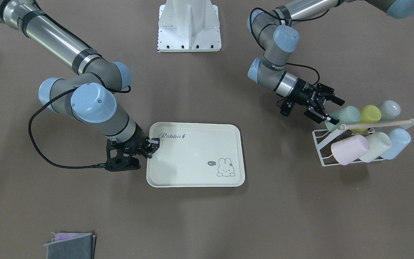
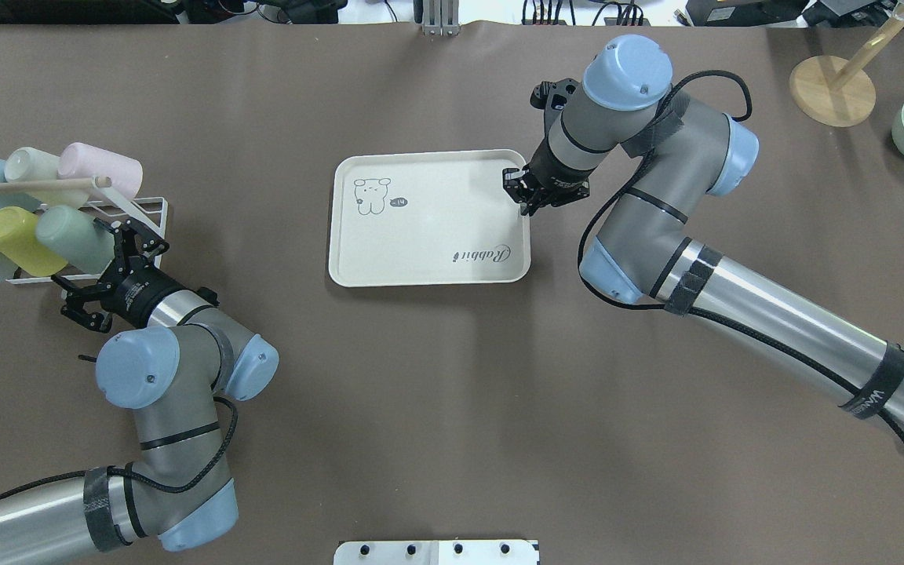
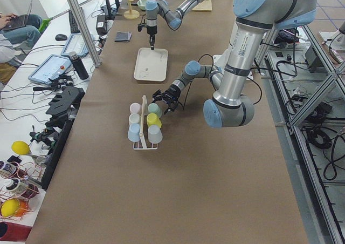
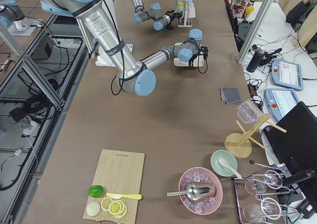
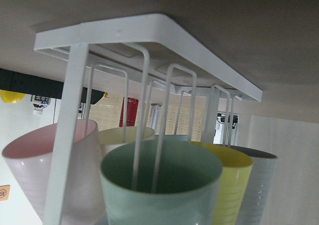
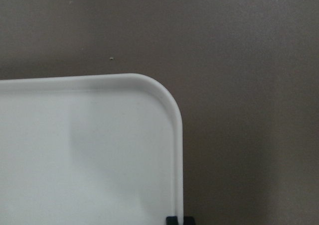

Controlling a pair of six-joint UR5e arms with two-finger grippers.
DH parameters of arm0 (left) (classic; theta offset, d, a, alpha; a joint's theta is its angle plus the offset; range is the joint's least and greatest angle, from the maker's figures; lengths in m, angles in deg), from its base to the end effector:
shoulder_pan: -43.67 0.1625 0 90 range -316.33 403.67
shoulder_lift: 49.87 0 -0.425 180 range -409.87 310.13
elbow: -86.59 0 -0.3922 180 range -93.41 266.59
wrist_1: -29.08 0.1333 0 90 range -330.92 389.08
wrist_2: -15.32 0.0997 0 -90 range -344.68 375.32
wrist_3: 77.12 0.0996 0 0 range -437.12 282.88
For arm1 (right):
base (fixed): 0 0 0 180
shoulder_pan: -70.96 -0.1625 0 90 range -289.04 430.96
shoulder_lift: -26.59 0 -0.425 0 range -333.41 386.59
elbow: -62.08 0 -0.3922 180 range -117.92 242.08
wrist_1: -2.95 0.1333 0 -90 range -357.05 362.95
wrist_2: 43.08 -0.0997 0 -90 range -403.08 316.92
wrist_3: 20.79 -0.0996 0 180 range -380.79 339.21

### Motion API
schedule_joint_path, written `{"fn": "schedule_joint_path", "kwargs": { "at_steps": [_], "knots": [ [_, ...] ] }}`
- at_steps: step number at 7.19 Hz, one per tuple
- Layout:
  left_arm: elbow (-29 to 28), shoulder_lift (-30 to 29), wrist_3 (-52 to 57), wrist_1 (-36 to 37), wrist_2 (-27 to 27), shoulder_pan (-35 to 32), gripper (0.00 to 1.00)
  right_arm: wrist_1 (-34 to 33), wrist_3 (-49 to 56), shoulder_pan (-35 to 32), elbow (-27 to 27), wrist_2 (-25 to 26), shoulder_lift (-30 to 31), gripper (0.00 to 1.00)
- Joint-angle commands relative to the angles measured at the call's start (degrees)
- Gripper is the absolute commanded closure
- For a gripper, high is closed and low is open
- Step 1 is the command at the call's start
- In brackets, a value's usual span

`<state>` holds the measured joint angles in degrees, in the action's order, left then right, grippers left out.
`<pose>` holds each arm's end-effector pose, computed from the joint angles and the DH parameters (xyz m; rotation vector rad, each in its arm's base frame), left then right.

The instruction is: Pick up and place green cup on tray

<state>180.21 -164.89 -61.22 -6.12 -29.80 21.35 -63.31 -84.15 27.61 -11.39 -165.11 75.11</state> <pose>0.4614 -0.4095 0.4669 -0.0595 -0.9817 1.5316 -0.5020 -0.5846 0.2963 0.0444 -0.9759 0.0307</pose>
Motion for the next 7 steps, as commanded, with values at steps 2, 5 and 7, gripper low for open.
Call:
{"fn": "schedule_joint_path", "kwargs": {
  "at_steps": [2,5,7],
  "knots": [
    [0.0,0.3,0.4,-0.9,0.2,0.0,0.03,1.0,-0.2,0.3,0.7,0.5,0.0,0.55],
    [0.1,0.0,0.7,-1.2,3.0,-0.1,0.03,1.0,-0.2,0.0,0.5,0.5,-0.2,0.00],
    [0.2,0.4,0.6,-1.3,3.1,-0.4,0.03,1.0,-0.3,-1.0,0.3,0.4,-0.4,0.00]
  ]
}}
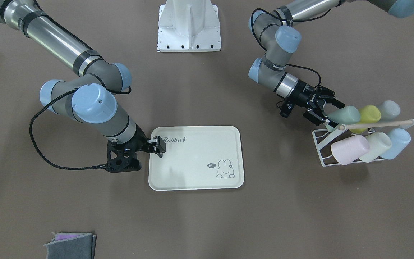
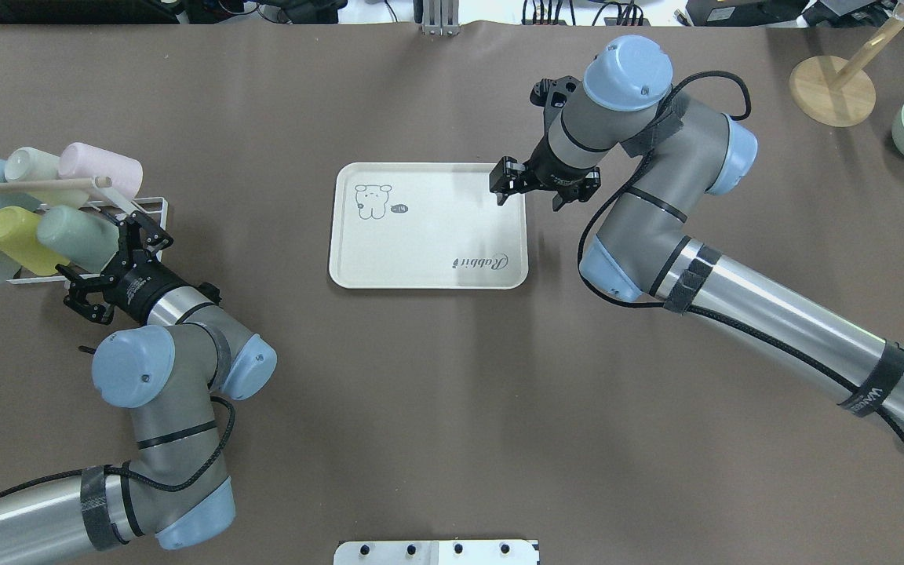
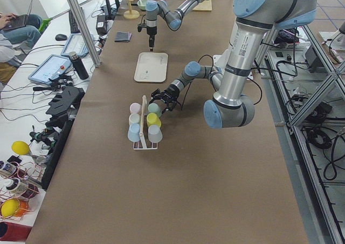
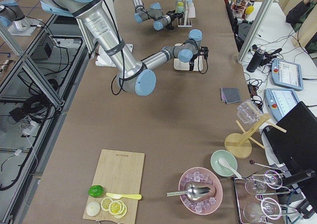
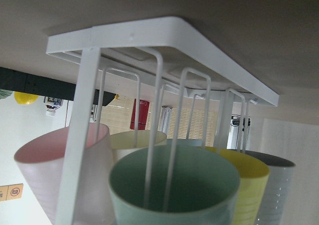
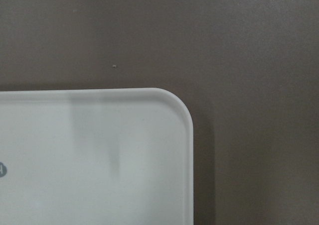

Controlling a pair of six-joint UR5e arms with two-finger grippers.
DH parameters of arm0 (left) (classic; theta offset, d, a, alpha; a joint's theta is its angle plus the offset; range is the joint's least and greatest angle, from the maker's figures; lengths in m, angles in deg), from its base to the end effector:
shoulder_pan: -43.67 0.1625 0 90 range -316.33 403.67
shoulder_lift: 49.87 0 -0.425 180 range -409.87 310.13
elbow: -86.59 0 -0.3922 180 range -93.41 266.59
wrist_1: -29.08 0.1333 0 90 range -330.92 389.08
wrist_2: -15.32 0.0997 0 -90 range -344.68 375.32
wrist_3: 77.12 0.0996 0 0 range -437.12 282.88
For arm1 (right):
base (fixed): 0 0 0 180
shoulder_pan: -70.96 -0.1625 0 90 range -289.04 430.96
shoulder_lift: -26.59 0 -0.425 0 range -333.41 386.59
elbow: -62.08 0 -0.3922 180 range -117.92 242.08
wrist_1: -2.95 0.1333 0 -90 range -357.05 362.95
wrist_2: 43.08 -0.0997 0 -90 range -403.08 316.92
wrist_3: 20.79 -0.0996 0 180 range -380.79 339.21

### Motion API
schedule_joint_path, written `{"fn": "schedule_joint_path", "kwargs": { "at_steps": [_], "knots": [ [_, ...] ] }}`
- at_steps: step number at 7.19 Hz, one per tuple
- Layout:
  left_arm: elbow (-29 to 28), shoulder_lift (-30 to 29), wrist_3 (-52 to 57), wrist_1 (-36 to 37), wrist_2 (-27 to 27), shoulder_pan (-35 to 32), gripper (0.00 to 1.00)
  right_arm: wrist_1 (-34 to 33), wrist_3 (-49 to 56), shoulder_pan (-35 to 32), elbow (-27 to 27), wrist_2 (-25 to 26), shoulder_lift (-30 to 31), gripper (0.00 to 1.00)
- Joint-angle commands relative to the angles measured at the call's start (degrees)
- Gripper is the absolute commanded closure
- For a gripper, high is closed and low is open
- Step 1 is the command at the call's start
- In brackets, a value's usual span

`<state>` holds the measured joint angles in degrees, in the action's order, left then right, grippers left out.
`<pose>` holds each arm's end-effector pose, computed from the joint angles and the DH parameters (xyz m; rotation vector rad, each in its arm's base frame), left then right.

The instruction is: Pick up and place green cup on tray

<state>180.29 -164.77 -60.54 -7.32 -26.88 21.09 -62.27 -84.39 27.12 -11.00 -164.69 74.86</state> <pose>0.4610 -0.4160 0.4630 -0.0207 -1.0231 1.5327 -0.4978 -0.5905 0.2942 0.0623 -0.9841 0.0407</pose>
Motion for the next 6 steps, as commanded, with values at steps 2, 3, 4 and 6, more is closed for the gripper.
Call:
{"fn": "schedule_joint_path", "kwargs": {
  "at_steps": [2,3,4,6],
  "knots": [
    [0.0,0.5,-0.1,-0.4,0.3,-0.5,0.03,-0.3,0.1,-0.5,0.0,0.0,-0.2,0.00],
    [0.0,0.4,-0.1,-0.4,-0.2,-0.5,0.12,-0.3,0.1,-0.6,0.0,0.0,-0.2,0.00],
    [-0.1,0.5,-0.2,-0.4,-0.2,-0.5,0.30,-0.4,0.1,-0.5,0.2,0.1,-0.6,0.00],
    [-0.1,0.0,-0.2,0.1,-0.4,-0.6,0.93,-2.5,1.2,-3.8,-0.6,0.5,-0.8,0.00]
  ]
}}
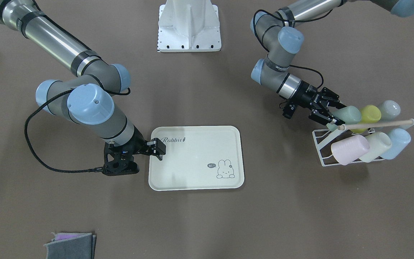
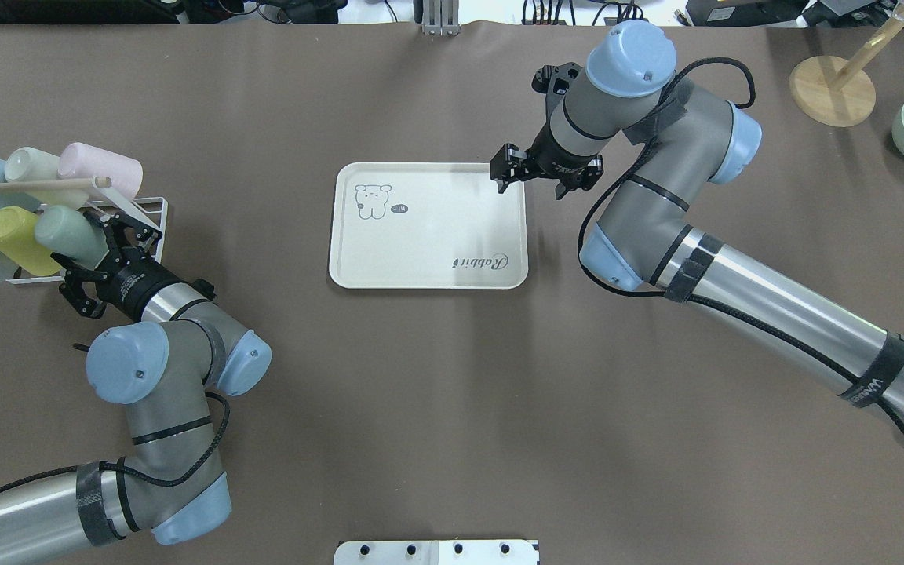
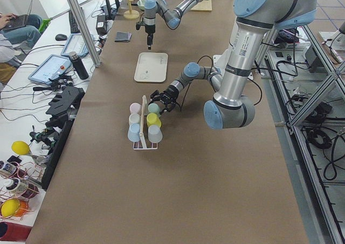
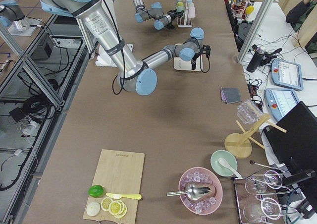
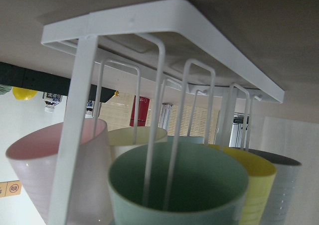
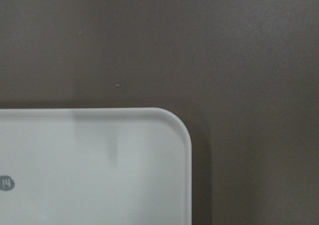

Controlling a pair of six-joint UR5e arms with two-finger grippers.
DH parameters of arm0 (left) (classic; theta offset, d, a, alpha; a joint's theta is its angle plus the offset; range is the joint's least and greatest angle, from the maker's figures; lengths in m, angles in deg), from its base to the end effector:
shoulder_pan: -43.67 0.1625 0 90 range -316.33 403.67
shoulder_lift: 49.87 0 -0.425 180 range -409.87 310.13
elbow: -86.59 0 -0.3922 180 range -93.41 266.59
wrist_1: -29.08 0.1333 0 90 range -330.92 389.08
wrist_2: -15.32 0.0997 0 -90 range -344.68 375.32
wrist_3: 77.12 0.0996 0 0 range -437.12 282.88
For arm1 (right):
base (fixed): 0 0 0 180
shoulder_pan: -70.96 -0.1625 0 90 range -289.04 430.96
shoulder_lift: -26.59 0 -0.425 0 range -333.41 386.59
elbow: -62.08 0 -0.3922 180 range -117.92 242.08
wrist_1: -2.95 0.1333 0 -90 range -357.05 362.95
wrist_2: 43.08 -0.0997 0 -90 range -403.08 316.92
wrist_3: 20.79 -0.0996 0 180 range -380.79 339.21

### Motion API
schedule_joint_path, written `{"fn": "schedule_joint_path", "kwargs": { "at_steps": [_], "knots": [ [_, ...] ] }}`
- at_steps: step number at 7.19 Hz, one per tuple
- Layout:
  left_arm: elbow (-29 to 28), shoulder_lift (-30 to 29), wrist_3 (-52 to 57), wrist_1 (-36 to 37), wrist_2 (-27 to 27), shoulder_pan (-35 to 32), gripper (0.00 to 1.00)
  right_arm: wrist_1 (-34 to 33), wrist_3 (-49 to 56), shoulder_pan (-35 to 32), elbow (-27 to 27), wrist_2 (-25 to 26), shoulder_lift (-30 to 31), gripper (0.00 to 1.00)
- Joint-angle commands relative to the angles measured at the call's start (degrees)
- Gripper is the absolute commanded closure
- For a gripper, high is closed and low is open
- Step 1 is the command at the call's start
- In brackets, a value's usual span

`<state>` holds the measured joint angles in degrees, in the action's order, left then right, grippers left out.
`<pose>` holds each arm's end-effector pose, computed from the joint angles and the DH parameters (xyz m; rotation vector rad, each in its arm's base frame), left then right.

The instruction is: Pick up and place green cup on tray

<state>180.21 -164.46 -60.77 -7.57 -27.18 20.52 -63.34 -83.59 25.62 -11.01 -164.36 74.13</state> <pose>0.4558 -0.4197 0.4668 -0.0288 -1.0171 1.5208 -0.4834 -0.6053 0.2869 0.0830 -0.9757 0.0563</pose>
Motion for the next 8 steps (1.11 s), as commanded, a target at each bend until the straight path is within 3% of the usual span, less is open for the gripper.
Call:
{"fn": "schedule_joint_path", "kwargs": {
  "at_steps": [1,3,4,8],
  "knots": [
    [0.3,-1.2,0.2,1.4,-1.0,-0.1,1.00,-5.9,1.8,-4.2,-4.5,0.3,1.0,0.00],
    [3.0,-1.1,0.1,4.5,-1.1,-0.5,1.00,-15.4,3.9,-5.6,-15.9,0.6,5.4,0.00],
    [3.5,-1.2,0.2,5.0,-1.1,-0.9,1.00,-16.6,4.9,-7.1,-18.3,0.3,6.8,0.00],
    [8.7,-6.6,-0.5,22.2,-2.8,-0.9,1.00,-27.6,11.7,-12.3,-28.9,0.2,10.4,0.00]
  ]
}}
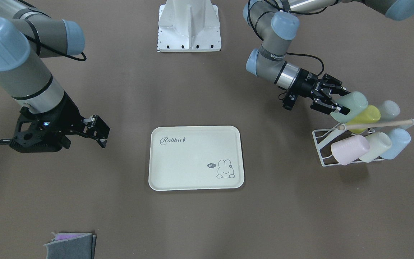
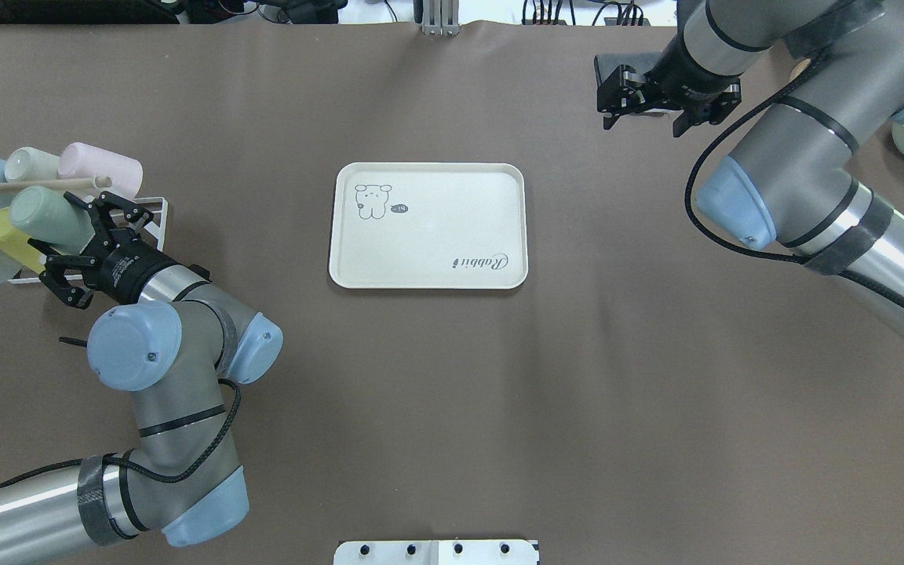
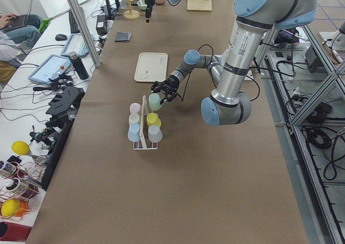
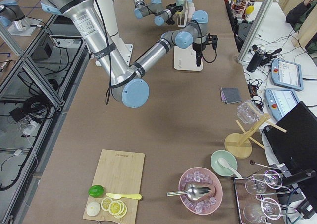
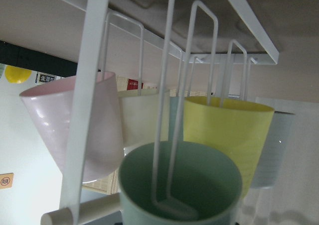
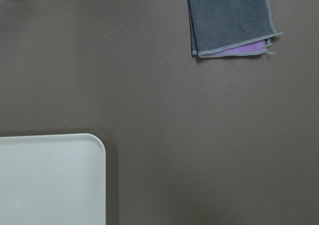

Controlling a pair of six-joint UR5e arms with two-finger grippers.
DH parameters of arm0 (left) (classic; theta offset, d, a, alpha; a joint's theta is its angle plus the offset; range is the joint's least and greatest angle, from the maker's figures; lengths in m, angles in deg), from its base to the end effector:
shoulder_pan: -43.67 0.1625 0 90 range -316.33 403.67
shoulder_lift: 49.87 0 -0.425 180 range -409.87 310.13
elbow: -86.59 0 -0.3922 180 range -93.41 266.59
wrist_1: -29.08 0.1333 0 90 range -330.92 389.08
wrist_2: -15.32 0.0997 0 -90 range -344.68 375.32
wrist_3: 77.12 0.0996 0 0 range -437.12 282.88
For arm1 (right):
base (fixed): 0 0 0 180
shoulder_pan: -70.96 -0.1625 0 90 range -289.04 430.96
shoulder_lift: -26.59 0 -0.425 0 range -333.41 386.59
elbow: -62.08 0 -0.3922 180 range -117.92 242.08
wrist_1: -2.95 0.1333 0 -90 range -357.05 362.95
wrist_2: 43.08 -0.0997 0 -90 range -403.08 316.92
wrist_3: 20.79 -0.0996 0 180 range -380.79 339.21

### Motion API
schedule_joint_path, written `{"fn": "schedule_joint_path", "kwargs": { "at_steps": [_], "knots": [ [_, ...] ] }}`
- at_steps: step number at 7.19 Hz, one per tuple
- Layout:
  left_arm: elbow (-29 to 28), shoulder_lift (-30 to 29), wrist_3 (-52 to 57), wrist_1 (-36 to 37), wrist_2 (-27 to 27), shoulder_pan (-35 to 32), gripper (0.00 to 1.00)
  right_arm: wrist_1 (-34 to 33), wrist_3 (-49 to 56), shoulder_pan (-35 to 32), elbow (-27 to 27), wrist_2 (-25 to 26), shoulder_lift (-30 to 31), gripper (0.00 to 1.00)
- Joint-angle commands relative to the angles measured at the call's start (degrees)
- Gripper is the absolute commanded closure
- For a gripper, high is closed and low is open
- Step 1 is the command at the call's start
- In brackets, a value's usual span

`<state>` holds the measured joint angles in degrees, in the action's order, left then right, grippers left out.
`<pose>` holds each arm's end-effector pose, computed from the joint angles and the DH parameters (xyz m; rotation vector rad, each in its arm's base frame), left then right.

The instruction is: Pick up and place green cup on tray

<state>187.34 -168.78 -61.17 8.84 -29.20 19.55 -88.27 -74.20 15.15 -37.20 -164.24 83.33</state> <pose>0.4264 -0.4148 0.3946 -0.1376 -1.0158 1.5235 -0.2994 -0.5863 0.2509 0.1474 -0.8608 0.1178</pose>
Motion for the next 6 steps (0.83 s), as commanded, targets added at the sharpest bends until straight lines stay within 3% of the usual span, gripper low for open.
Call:
{"fn": "schedule_joint_path", "kwargs": {
  "at_steps": [1,2,3,4,6],
  "knots": [
    [2.1,-4.1,0.0,9.5,-1.3,0.1,1.00,-4.2,3.0,-4.0,-5.3,0.0,2.7,0.00],
    [2.3,-6.1,0.1,10.1,-3.4,0.6,1.00,-9.5,8.7,-6.9,-10.4,-0.1,5.1,0.00],
    [1.6,-10.0,-0.2,10.0,-9.2,4.0,1.00,-14.6,19.3,-9.9,-14.9,-0.1,8.4,0.00],
    [-1.0,-15.3,-2.2,9.4,-12.5,5.2,1.00,-15.5,26.3,-13.1,-17.2,-0.2,12.6,0.00],
    [-2.5,-20.4,-18.1,1.3,-21.0,5.2,1.00,-15.4,27.7,-18.9,-17.1,0.3,17.3,0.00]
  ]
}}
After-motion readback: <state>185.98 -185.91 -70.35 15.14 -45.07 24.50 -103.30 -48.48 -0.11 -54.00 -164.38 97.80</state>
